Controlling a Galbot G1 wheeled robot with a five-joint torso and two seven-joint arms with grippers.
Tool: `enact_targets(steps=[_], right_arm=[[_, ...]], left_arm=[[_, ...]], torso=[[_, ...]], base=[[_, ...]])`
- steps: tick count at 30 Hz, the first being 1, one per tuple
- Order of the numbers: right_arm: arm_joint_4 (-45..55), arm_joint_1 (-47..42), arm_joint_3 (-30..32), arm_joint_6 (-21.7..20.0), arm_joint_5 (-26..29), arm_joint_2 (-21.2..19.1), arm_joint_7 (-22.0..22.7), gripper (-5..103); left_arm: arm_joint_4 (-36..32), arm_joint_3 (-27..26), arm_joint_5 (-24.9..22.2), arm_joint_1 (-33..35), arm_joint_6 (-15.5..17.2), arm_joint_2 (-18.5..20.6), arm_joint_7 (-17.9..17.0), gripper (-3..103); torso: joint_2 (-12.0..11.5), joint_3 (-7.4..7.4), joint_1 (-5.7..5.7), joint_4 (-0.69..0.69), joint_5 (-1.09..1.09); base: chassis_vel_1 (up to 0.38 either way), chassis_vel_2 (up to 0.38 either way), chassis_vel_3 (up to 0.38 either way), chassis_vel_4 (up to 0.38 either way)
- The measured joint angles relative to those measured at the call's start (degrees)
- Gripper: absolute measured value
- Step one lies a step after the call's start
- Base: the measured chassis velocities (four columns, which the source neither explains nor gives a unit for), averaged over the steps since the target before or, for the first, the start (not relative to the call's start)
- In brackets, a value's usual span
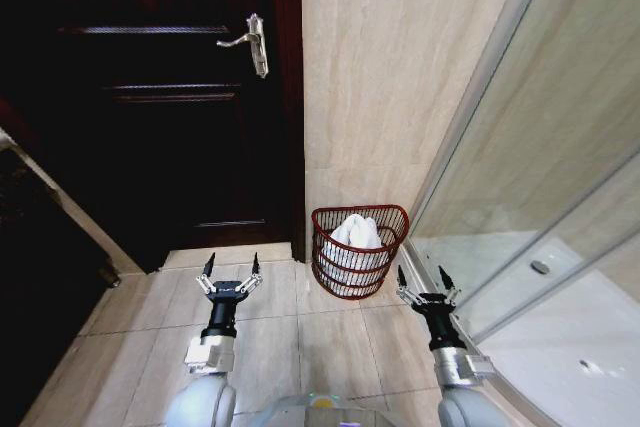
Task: Discard the used towel into the hamper.
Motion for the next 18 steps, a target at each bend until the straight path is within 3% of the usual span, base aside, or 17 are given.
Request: enact_targets(steps=[18], right_arm=[[2.8,-3.24,-1.38,0.87,-0.23,-0.46,2.02,100]], left_arm=[[1.57,-0.2,-0.59,-0.94,-0.1,0.0,1.87,100]], torso=[[0.0,0.0,0.0,0.0,0.0]], base=[[0.007,-0.007,-0.008,0.009]])
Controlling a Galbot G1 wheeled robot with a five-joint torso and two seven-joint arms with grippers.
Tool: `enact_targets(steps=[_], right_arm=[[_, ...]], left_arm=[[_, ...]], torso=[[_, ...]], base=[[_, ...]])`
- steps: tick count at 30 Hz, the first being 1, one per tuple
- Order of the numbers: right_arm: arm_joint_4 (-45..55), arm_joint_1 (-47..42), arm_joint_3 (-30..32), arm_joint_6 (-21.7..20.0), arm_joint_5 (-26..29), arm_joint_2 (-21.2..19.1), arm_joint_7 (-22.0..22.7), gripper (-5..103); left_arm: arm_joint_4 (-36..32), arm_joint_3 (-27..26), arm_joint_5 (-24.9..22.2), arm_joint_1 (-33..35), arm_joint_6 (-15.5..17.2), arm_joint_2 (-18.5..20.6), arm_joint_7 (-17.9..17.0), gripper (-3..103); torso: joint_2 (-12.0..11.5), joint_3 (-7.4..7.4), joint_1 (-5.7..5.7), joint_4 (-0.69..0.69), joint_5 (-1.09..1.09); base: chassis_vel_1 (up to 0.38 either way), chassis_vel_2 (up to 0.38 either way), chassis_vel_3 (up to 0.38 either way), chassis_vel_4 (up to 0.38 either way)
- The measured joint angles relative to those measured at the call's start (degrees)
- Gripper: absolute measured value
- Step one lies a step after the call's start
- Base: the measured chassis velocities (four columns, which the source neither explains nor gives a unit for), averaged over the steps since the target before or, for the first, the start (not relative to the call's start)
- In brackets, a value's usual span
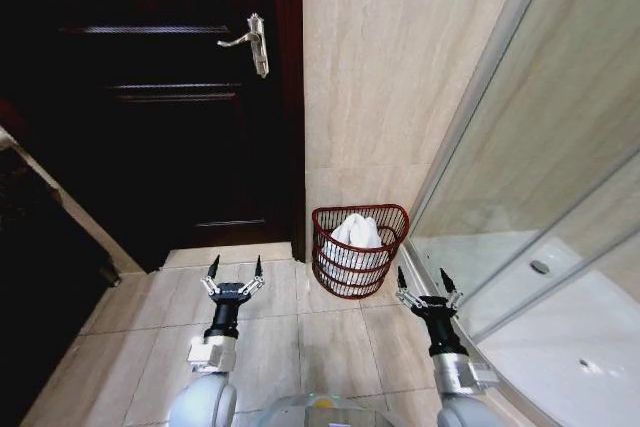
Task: Discard the used towel into the hamper.
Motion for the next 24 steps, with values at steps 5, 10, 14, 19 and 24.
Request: enact_targets(steps=[5,10,14,19,24], right_arm=[[-0.55,-0.38,-0.29,1.06,-0.05,-0.01,0.16,100],[-0.89,-1.31,-0.9,2.45,-0.25,-0.26,0.56,100],[-1.04,-2.03,-1.28,3.67,-0.25,-0.73,1.08,100],[-1.03,-2.98,-1.56,4.74,-0.11,-1.16,1.93,100],[-0.87,-3.57,-1.3,5.38,0.01,-1.41,2.14,100]], left_arm=[[0.0,-0.12,-0.02,0.19,-0.45,0.0,0.01,100],[-0.06,0.05,0.03,0.27,-0.6,0.0,0.03,100],[-0.43,0.04,0.32,0.64,-1.22,0.0,0.48,100],[-0.66,0.0,0.48,1.46,-2.5,0.0,0.89,100],[-0.69,0.05,0.84,2.02,-3.44,0.0,0.89,100]], torso=[[0.0,0.0,0.0,0.0,0.0],[0.0,0.0,0.0,0.0,-0.01],[0.0,0.0,0.0,0.0,0.0],[0.0,0.0,0.0,0.0,0.0],[-0.33,-0.24,-0.09,0.0,0.0]], base=[[0.055,-0.061,-0.064,0.061],[0.042,-0.035,-0.047,0.034],[0.0,0.0,0.0,0.0],[0.0,0.0,0.0,0.0],[0.0,0.0,0.0,0.0]])
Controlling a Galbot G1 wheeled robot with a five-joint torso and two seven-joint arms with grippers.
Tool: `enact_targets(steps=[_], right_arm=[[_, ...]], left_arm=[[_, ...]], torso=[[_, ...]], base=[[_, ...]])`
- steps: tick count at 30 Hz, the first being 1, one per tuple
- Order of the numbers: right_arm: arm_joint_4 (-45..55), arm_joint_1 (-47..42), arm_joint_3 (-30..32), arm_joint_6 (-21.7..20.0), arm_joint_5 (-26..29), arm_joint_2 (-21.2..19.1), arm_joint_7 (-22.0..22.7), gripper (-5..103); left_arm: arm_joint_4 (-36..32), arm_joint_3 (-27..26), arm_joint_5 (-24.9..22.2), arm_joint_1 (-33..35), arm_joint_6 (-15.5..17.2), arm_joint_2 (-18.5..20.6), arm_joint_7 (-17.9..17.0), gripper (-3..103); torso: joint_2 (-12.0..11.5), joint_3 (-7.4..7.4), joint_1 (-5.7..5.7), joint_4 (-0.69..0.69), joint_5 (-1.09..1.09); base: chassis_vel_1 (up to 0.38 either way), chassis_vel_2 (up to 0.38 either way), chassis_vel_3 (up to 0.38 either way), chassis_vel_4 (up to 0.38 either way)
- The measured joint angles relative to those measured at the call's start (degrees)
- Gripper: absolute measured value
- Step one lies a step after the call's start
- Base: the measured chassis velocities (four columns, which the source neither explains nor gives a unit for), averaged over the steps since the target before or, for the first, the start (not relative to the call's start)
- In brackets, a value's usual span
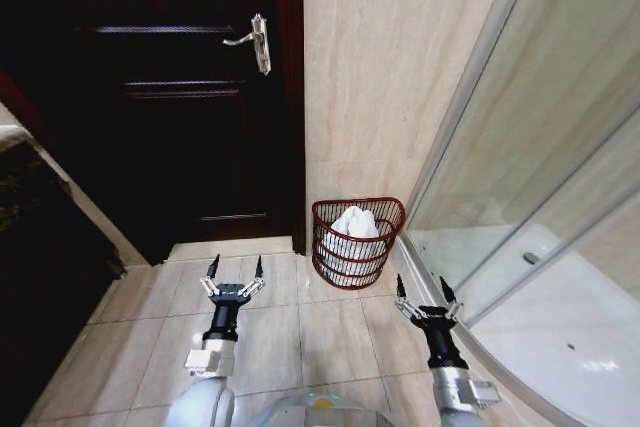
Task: Discard the used towel into the hamper.
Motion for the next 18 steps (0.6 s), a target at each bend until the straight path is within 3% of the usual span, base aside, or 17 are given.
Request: enact_targets(steps=[18], right_arm=[[0.04,-1.21,0.08,1.61,0.09,-0.3,-0.03,100]], left_arm=[[-0.18,-0.32,0.03,0.27,-1.33,0.0,-0.44,100]], torso=[[-4.51,-3.32,-1.19,0.0,0.0]], base=[[0.0,0.0,0.0,0.0]])
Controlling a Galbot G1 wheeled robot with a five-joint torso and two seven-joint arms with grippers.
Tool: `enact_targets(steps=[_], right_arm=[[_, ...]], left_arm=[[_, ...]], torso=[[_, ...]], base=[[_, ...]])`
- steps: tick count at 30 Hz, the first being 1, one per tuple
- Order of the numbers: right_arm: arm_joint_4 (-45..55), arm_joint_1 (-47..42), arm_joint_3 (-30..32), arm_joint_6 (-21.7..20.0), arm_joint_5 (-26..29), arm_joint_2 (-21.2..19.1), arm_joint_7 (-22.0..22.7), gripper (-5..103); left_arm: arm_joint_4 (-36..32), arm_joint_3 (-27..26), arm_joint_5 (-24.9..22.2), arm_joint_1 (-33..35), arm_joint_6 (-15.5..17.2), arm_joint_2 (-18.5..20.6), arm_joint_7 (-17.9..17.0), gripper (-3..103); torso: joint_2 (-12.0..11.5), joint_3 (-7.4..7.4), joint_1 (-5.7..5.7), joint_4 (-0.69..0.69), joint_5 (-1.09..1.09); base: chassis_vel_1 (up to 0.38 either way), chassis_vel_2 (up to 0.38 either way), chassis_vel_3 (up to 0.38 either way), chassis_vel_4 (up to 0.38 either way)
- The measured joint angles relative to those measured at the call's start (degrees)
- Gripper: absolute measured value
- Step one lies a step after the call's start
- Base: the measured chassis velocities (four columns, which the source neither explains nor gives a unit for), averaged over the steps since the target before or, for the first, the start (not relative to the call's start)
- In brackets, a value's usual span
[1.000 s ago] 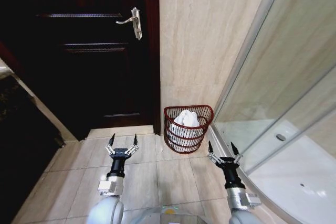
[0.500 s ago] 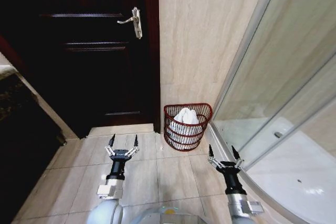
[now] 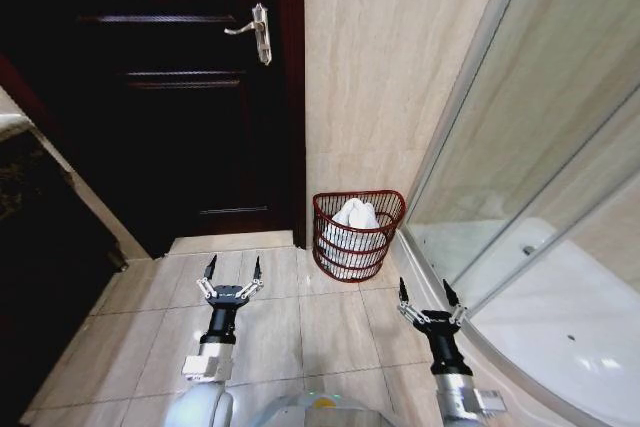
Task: Discard the used towel into the hamper.
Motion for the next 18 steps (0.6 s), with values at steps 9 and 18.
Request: enact_targets(steps=[9,18], right_arm=[[-0.41,0.19,-0.24,0.07,0.0,0.16,-0.04,100],[-0.85,0.04,-0.3,0.38,0.38,0.09,-0.68,100]], left_arm=[[-0.03,-0.07,-0.55,-0.45,-0.11,0.0,0.19,100],[0.26,0.14,-0.55,-0.77,-0.03,0.0,0.19,100]], torso=[[-1.64,-1.35,-0.3,0.0,0.0],[-3.55,-2.92,-0.61,0.0,0.0]], base=[[0.0,0.0,0.0,0.0],[0.0,0.0,0.0,0.0]])
